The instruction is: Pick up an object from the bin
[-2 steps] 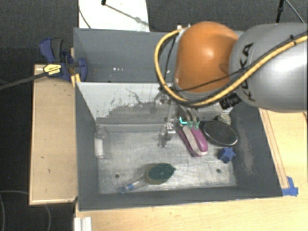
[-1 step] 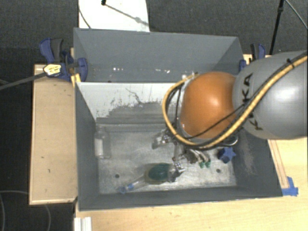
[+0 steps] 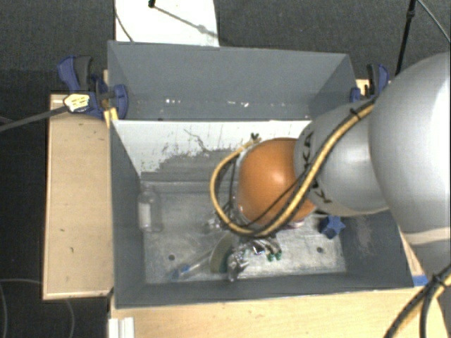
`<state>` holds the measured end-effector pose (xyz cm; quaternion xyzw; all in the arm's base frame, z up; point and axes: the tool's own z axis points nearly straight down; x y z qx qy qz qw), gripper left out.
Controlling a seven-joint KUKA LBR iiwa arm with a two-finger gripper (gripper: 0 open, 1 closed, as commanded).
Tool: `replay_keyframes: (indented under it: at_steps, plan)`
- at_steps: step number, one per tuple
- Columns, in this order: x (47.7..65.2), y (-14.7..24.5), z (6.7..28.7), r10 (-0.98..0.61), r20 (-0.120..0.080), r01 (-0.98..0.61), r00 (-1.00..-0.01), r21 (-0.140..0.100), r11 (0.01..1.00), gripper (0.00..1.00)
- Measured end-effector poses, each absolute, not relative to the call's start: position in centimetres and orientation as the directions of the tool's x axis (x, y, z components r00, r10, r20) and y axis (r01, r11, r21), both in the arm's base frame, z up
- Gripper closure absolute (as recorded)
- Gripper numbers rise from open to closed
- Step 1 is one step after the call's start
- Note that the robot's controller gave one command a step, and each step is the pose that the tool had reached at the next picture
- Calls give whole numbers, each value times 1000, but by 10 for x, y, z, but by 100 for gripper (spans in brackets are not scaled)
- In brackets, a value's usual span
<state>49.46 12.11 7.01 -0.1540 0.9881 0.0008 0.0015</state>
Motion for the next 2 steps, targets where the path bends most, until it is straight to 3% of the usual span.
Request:
replay_keyframes:
  at_steps: [1, 2]
  plan:
    - [497, 122, 74, -298, -12, -298, -955, 1, 955, 100]
    - [490, 135, 275, -425, -11, -425, -905, -2, 905, 100]
